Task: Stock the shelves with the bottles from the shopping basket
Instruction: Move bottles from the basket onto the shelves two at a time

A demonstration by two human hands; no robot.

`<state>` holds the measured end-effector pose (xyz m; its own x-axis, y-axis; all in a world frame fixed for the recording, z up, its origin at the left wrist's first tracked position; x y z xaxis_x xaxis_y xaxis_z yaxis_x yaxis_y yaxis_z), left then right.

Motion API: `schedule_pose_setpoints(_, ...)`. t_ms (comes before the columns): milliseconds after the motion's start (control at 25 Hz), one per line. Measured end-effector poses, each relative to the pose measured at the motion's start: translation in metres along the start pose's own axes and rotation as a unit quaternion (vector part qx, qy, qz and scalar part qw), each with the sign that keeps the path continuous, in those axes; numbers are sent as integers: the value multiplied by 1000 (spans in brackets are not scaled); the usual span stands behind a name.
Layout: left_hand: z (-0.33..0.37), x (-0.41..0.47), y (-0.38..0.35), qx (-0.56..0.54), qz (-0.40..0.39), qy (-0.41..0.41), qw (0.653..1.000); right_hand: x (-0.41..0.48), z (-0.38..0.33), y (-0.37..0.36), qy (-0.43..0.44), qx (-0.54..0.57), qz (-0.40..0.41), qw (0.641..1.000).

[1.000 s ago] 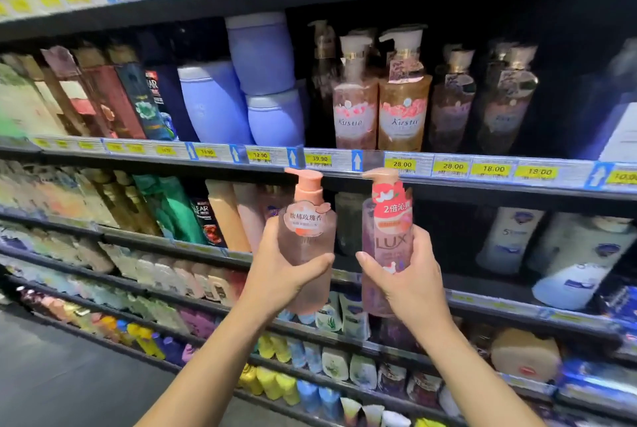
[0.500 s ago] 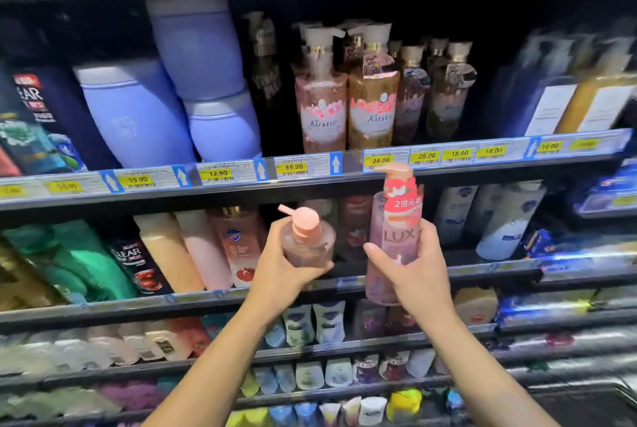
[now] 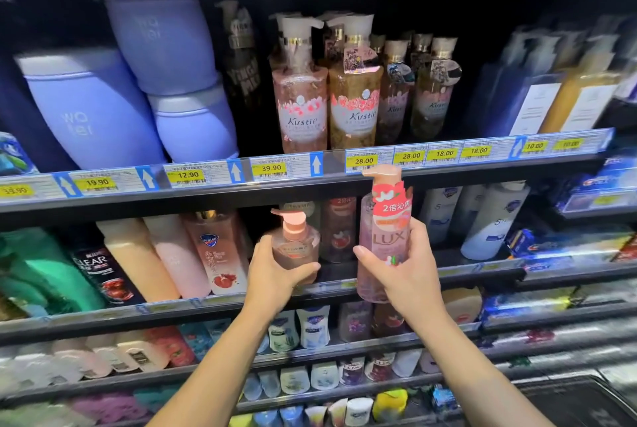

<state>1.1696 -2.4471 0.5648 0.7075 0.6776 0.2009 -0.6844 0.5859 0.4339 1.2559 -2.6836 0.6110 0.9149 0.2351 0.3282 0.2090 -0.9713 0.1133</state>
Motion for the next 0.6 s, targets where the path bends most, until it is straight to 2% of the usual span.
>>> schedule_pose_setpoints(240,-10,19,-3,44,12,84,995,1,5,-5,2,-1,-21,1000)
schedule_pose_setpoints(600,-41,8,-11,67,-53,55,995,0,12,-8,-5,8,-24,1000)
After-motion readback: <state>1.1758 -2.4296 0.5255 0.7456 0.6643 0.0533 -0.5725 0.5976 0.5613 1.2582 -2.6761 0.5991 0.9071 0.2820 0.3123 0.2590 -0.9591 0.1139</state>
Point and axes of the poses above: each hand's wrist, its own x-axis towards the middle knuckle, its own y-axis out of the back of the hand, z = x × y, the point moved 7 cm from there along x, towards the middle knuckle, and after that the axes turned 3 degrees about z, right-handed, at the moved point
